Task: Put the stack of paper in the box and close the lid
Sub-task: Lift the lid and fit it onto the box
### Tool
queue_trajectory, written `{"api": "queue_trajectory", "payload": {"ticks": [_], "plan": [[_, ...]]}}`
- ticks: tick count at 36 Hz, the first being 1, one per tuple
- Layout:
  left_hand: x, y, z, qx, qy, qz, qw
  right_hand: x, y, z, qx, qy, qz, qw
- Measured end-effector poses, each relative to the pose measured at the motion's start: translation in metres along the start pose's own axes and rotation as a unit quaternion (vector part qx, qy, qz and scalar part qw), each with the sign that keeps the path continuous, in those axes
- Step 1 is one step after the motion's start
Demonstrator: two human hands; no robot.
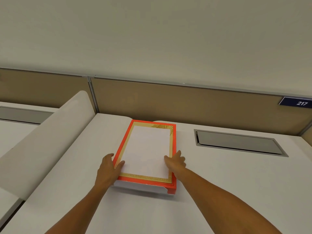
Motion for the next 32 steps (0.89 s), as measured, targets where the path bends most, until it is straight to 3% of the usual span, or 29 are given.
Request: {"api": "queue_trajectory", "payload": {"ticks": [4,10,20,32], "plan": [[-0.012,0.005,-0.013,0.016,0.052,-0.096,0.994,0.011,0.005,0.001,-0.073,-0.126,0.122,0.982],[-0.041,0.020,-0.027,0.052,0.148,-0.184,0.970,0.025,0.019,-0.009,-0.064,-0.238,0.257,0.935],[-0.052,0.052,-0.055,0.109,0.223,-0.312,0.917,0.028,0.038,-0.038,-0.072,-0.279,0.328,0.900],[-0.040,0.066,-0.061,0.105,0.207,-0.336,0.913,0.016,0.052,-0.054,-0.080,-0.270,0.353,0.892]]}}
Point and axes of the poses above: each hand's wrist, its own z-axis away from the middle knuckle, its own y-axis out of the palm, x = y × z, the point moved 2 cm from there along -z, towards the middle knuckle, and after that the axes turned 4 degrees about z, right-handed, at the moved point
